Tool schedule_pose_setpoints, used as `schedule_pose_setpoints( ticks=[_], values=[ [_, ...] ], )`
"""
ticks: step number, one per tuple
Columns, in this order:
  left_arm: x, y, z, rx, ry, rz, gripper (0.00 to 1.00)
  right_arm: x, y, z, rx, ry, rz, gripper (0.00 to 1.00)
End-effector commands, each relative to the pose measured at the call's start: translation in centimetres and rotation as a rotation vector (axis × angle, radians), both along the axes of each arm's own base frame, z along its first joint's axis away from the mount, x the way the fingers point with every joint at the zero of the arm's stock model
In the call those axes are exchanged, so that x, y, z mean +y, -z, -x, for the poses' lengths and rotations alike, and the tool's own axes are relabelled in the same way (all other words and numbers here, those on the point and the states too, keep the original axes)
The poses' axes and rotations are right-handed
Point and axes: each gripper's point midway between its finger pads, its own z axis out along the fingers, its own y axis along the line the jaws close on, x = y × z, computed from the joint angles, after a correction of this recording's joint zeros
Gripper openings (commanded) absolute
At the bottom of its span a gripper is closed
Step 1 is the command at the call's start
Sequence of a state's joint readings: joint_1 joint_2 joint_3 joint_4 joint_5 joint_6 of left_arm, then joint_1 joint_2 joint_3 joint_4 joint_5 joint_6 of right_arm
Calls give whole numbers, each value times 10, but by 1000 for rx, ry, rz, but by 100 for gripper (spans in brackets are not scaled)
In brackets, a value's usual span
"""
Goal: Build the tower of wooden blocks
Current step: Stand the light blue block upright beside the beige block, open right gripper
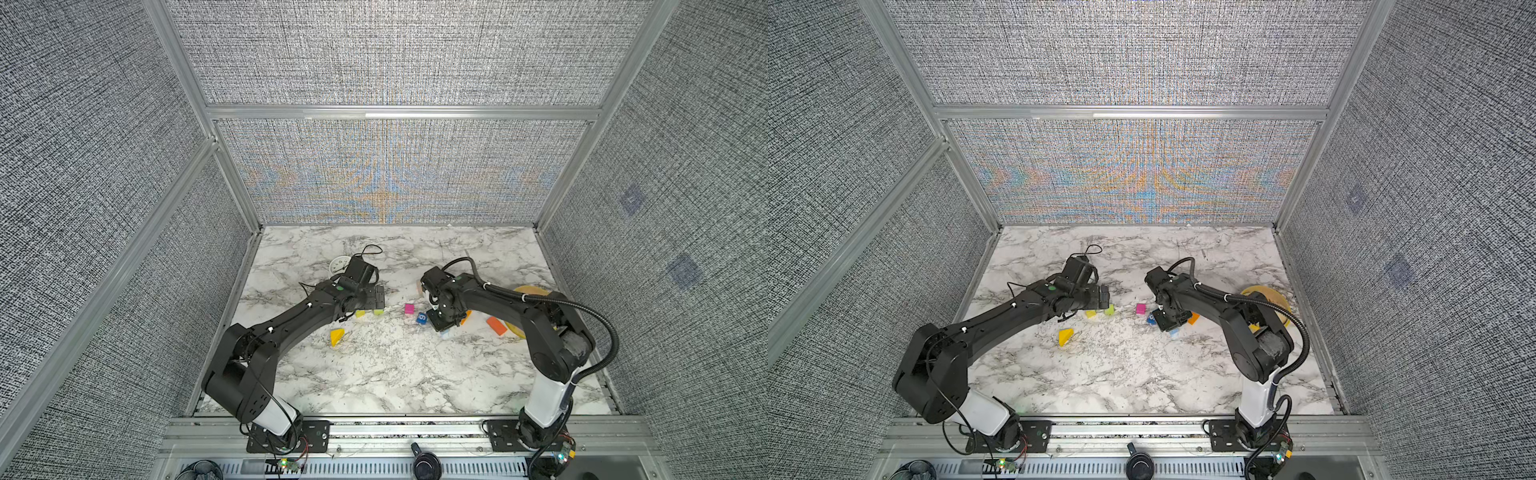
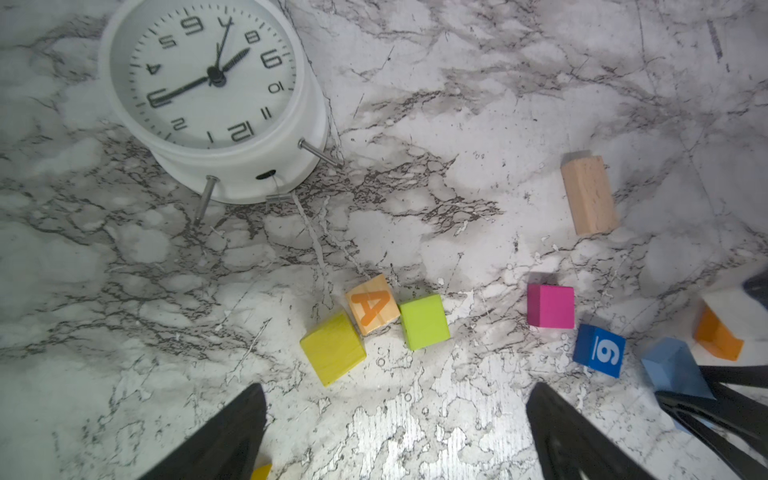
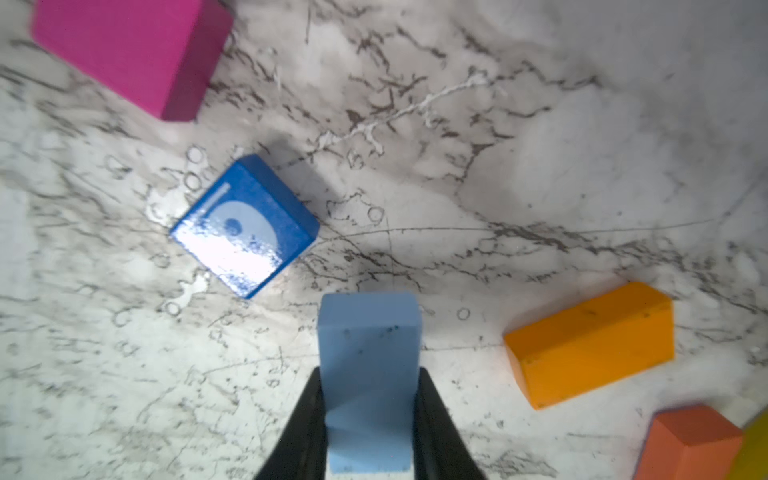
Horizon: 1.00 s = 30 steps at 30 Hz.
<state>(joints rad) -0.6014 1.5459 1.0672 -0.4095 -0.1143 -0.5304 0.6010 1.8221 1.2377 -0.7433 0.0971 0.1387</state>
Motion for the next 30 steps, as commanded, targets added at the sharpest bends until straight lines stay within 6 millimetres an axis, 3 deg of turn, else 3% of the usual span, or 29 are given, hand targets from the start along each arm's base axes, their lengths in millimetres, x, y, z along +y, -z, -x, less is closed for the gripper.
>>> schedule_pose_setpoints(
  ticks=[1, 9, 14, 30],
  values=[
    [2, -7, -2, -4, 7, -31, 99, -6, -12, -6, -10, 90, -22, 24],
    [-3, -6, -20, 26, 13, -105, 99, -5, -32, -46, -47, 222, -107, 24],
    [-19, 0, -33, 40, 30, -79, 99, 5, -33, -74, -65, 249, -115, 25],
    [-29, 11, -58, 13, 42, -108, 99, 7, -12, -124, -32, 268, -102, 26]
  ],
)
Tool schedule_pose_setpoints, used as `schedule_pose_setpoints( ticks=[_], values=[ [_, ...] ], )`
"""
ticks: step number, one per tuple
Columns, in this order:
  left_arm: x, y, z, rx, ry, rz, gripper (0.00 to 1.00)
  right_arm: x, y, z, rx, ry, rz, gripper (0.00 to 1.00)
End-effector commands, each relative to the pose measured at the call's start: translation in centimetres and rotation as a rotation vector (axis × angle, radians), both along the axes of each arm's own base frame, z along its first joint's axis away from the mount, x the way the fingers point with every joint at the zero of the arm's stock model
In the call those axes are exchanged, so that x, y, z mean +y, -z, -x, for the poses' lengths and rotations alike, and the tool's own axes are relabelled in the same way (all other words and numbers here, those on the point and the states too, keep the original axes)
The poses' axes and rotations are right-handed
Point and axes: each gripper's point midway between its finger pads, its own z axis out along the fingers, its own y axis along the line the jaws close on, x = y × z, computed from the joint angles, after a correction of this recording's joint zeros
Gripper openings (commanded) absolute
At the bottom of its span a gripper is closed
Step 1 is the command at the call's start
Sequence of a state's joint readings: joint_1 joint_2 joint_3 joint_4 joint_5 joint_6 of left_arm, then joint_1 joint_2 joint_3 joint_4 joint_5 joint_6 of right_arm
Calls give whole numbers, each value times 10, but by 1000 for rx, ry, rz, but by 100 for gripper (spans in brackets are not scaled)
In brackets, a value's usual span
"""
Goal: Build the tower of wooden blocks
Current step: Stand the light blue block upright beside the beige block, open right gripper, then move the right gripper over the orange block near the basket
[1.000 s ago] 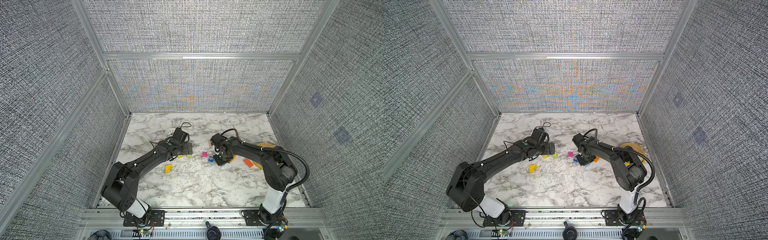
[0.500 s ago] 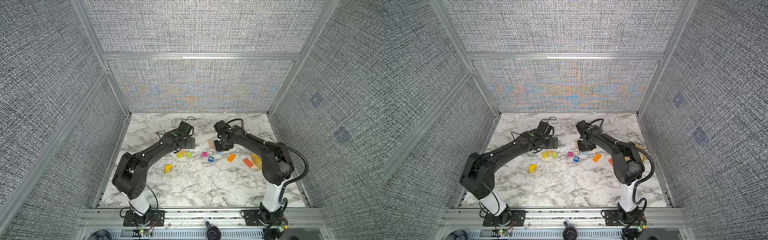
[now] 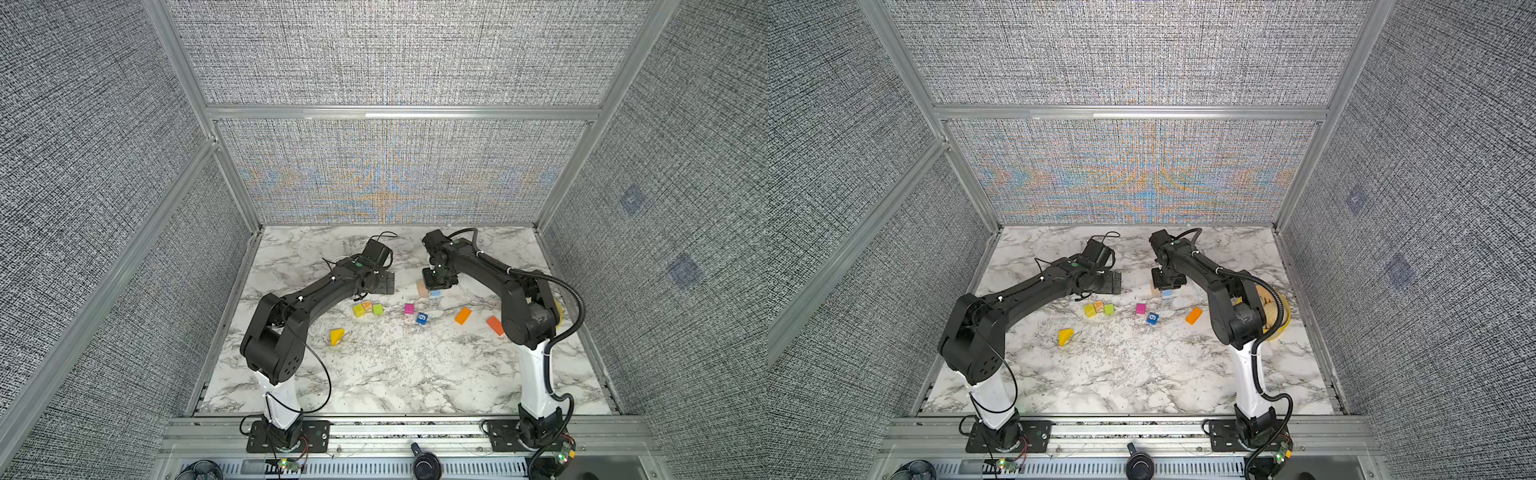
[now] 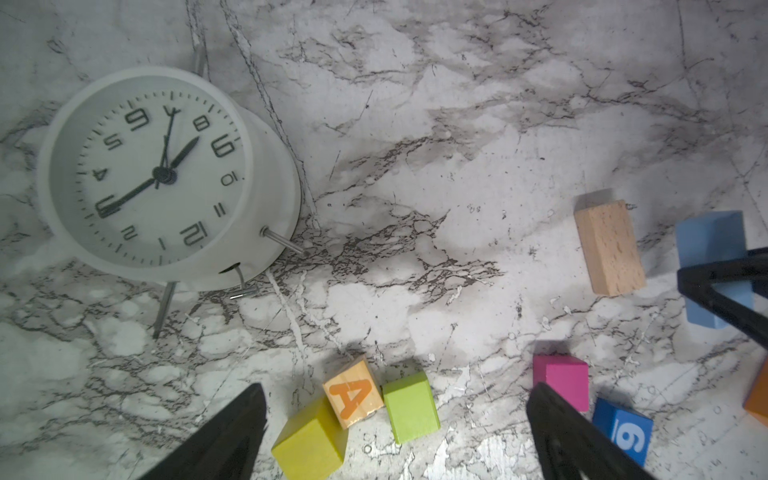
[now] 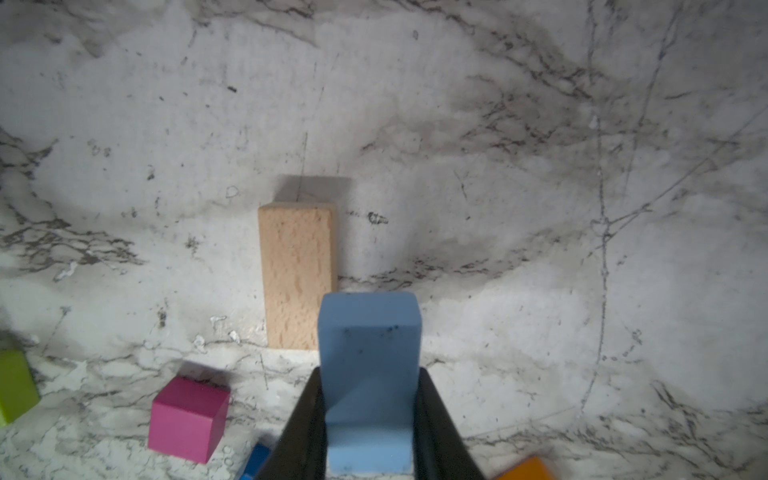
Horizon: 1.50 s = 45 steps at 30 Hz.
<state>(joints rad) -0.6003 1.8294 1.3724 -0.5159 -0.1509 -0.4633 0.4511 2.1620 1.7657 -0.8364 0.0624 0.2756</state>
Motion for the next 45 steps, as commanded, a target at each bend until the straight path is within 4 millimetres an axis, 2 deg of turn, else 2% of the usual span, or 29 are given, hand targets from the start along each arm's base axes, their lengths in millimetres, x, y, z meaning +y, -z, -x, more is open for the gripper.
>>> schedule_pose_setpoints(
  ticks=[1, 17, 24, 31, 37, 42, 45],
  values=[
    [-3, -3, -8, -29, 8, 2, 99, -2, 2, 1, 32, -9, 0, 26],
    [-4, 8, -11, -24, 1, -3, 99, 3, 23, -11, 72, -20, -13, 30],
    [-2, 11, -8, -23, 1, 0, 99, 0, 25, -12, 74, -11, -9, 43],
    [0, 5, -5, -26, 4, 1, 99, -3, 13, -13, 53, -6, -16, 49],
    [-1, -5, 1, -27, 20, 18, 98, -10, -10, -8, 10, 10, -24, 50],
    [-4, -11, 12, -12, 57, 38, 91, -20, -26, 7, -24, 32, -34, 50],
    [-7, -11, 19, 9, 73, 41, 88, -33, -28, 19, -32, 55, -32, 50]
  ],
)
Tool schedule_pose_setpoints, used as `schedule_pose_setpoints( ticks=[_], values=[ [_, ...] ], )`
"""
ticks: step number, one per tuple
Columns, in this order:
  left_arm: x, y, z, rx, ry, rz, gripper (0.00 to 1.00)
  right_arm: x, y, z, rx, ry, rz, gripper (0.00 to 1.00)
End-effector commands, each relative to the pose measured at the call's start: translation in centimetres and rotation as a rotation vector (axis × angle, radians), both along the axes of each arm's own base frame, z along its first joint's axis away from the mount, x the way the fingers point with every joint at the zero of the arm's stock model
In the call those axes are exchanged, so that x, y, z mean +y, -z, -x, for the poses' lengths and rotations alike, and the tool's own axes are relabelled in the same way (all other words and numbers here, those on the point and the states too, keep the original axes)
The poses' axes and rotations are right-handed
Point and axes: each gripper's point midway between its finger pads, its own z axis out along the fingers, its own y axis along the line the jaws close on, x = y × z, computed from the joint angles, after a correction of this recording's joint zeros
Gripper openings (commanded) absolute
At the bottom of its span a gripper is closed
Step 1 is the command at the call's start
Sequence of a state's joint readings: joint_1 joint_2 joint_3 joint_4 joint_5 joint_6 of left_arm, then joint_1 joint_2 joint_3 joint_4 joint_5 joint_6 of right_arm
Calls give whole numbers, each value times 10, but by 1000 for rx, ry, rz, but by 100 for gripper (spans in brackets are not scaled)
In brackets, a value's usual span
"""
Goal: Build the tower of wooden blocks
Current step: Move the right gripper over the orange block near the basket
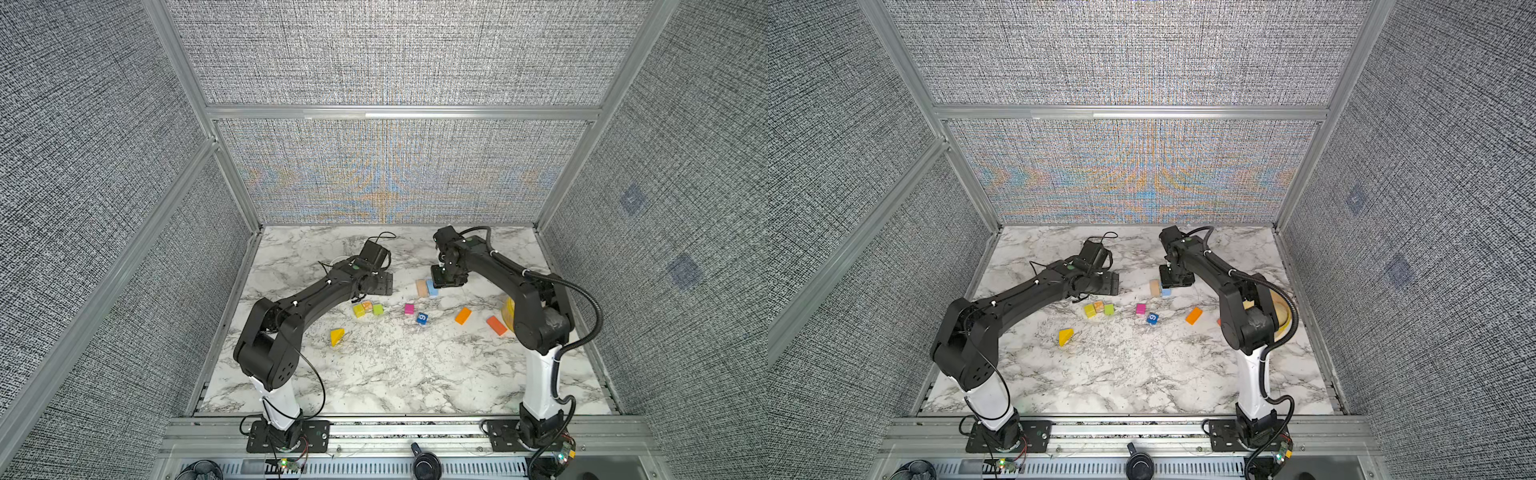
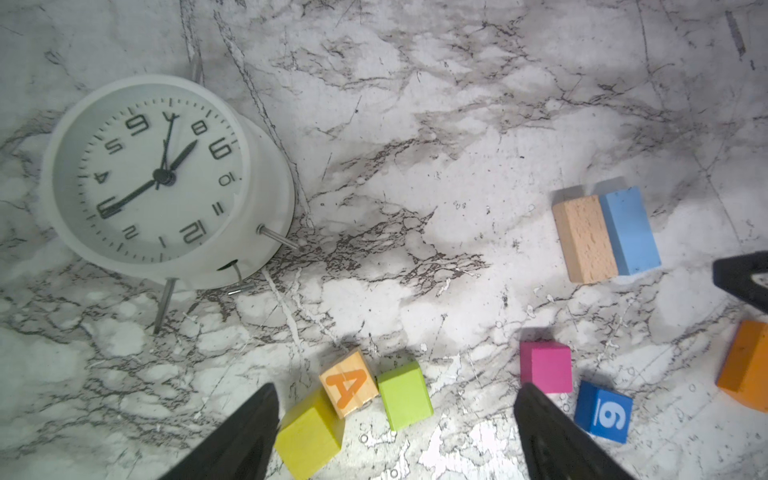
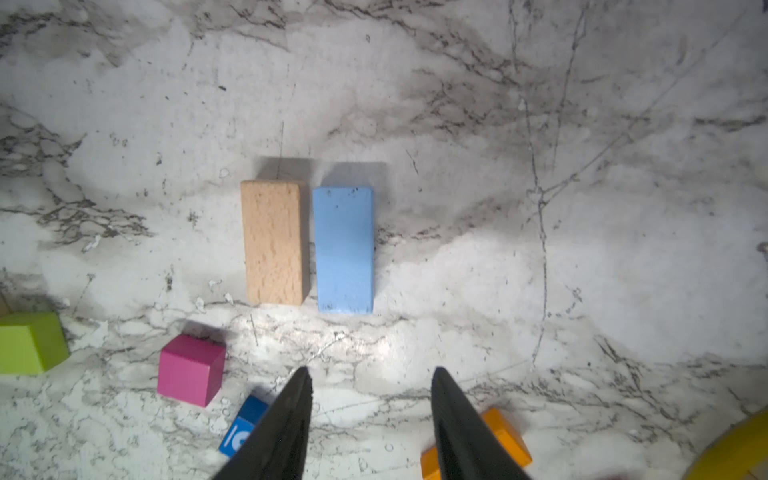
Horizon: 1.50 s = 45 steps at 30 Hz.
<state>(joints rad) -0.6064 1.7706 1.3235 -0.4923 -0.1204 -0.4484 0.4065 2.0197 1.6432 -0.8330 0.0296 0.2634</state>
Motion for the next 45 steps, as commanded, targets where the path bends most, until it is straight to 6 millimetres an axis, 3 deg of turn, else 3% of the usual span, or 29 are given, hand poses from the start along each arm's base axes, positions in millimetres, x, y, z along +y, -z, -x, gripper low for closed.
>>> schedule_pose_setpoints(
  ticks=[1, 10, 17, 34, 45],
  values=[
    [-7, -1, 11, 30, 49, 6, 88, -14, -4, 8, -25, 43, 2, 50],
    [-45, -1, 32, 50, 151, -73, 88, -61, 8, 53, -24, 184, -67, 52],
    [-57, 9, 46, 59, 160, -116, 99, -82, 30, 78, 13, 208, 12, 62],
    [-39, 4, 54, 3, 127, -122, 99, -75, 56, 63, 83, 246, 20, 64],
    [-37, 4, 51, -19, 120, -132, 99, -64, 61, 56, 100, 225, 5, 63]
  ],
)
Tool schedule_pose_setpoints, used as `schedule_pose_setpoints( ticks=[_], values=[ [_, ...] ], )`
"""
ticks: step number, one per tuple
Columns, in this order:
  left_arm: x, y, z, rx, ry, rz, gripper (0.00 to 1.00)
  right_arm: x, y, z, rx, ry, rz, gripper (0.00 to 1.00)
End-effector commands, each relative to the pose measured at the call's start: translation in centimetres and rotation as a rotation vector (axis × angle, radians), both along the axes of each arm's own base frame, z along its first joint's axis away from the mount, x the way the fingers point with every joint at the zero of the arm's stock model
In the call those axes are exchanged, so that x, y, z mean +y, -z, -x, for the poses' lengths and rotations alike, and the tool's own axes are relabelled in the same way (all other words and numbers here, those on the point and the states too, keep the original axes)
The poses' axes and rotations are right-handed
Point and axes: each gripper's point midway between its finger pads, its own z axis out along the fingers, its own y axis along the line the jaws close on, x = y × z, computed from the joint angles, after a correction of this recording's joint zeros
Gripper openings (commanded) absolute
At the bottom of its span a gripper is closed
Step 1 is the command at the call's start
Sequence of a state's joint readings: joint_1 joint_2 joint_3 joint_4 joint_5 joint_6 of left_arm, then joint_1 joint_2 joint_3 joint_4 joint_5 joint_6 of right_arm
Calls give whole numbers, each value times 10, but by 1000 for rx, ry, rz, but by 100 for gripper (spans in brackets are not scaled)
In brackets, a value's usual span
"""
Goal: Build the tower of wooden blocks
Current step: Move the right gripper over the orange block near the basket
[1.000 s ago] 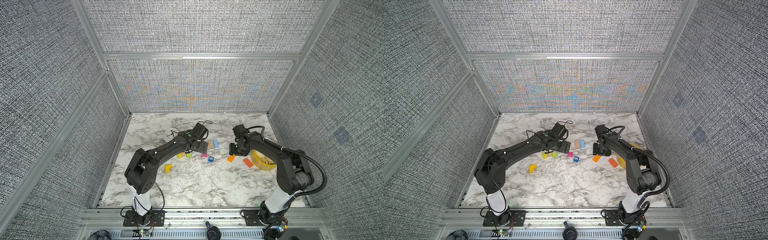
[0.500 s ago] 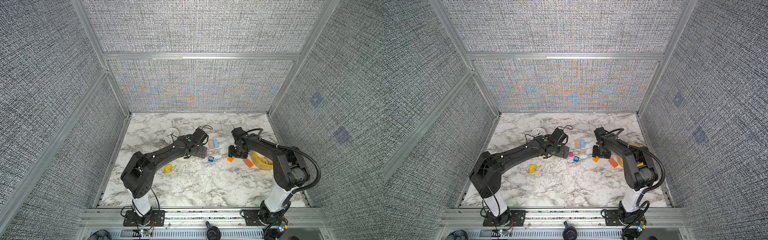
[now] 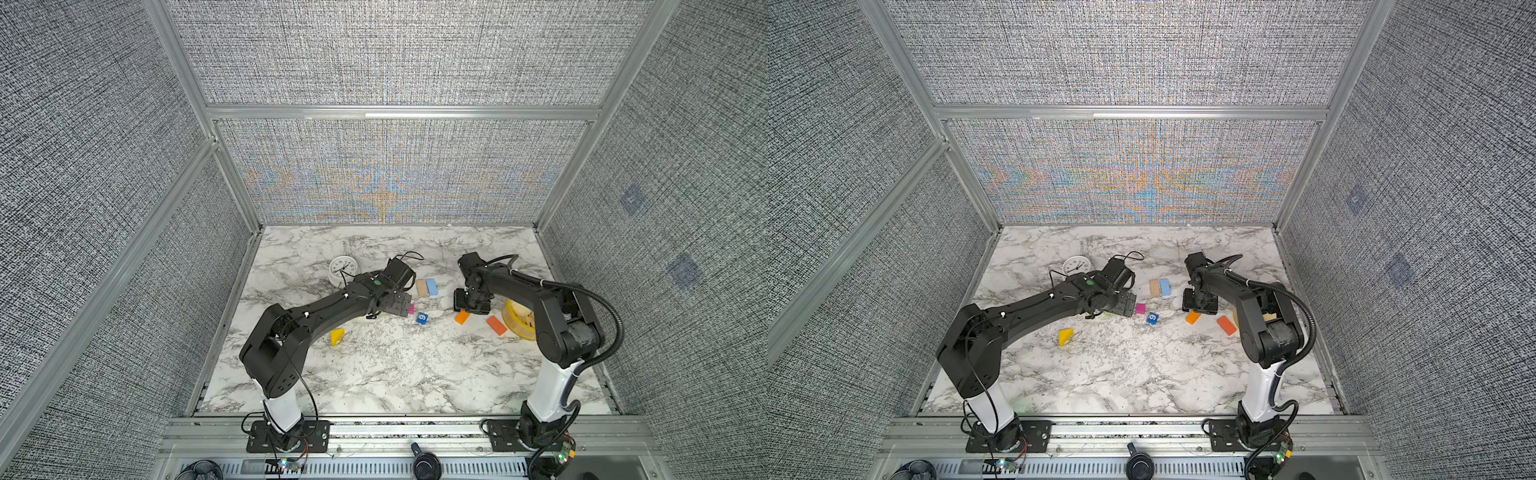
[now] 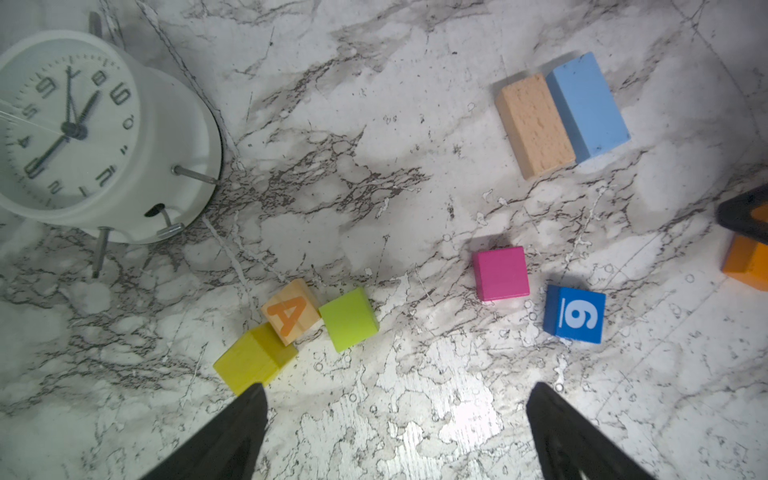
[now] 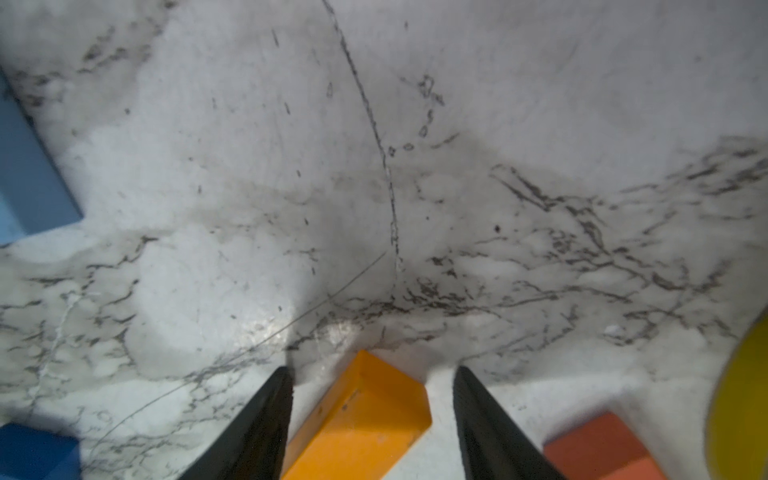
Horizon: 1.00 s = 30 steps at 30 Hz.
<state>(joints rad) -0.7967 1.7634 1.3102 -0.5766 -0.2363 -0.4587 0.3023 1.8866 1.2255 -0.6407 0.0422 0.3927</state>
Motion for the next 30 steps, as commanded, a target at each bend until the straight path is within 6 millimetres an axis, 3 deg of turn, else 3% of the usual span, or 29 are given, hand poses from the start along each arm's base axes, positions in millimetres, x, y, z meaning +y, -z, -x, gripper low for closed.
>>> schedule_pose_setpoints(
  ticks=[1, 8, 16, 30],
  values=[
    [1, -4, -4, -26, -4, 0, 99, 6, 0, 2, 13, -11, -11, 63],
    [4, 0, -1, -22, -14, -2, 99, 19, 0, 4, 11, -54, -24, 57],
    [8, -1, 3, -22, -25, 14, 99, 41, -4, 10, 17, -159, -20, 62],
    [7, -3, 7, -18, -15, 34, 99, 22, -26, 26, 11, -205, 60, 63]
  ],
)
